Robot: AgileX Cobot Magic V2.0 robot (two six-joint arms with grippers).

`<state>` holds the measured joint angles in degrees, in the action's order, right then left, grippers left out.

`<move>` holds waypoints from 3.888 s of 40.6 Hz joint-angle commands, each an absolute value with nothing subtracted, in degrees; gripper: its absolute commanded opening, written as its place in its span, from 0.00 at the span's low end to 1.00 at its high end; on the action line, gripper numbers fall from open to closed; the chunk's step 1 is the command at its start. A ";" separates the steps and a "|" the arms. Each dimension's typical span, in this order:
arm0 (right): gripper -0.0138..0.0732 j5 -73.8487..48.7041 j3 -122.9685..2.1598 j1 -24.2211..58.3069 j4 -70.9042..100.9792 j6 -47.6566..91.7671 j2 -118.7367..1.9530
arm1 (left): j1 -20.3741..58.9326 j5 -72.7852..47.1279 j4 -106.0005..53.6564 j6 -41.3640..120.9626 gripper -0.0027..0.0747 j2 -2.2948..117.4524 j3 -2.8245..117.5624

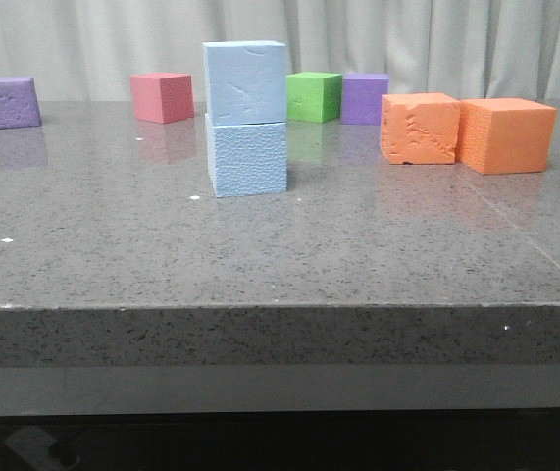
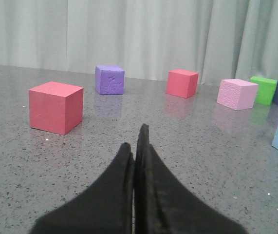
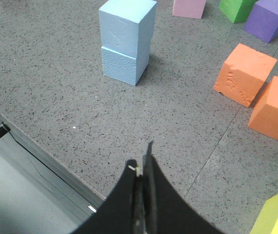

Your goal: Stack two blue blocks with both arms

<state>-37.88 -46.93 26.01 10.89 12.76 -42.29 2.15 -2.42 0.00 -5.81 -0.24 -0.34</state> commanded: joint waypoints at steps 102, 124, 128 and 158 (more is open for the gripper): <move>0.02 0.82 0.86 0.29 9.90 13.10 1.73 | 4.03 2.72 -4.58 0.45 0.01 -1.26 -0.43; 0.02 0.00 1.24 -0.52 10.11 13.04 1.66 | 4.03 2.72 -4.58 0.45 0.01 -1.26 -0.43; 0.02 0.84 1.24 -0.52 9.35 10.48 1.66 | 4.03 2.72 -4.58 0.45 0.01 -1.26 -0.43; 0.02 3.05 1.24 -0.58 0.80 -2.15 1.66 | 4.03 2.72 -4.58 0.45 0.01 -1.26 -0.43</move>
<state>-1.30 1.65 -0.38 0.96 -1.92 0.59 3.63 -2.20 -4.11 0.52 -0.24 -0.34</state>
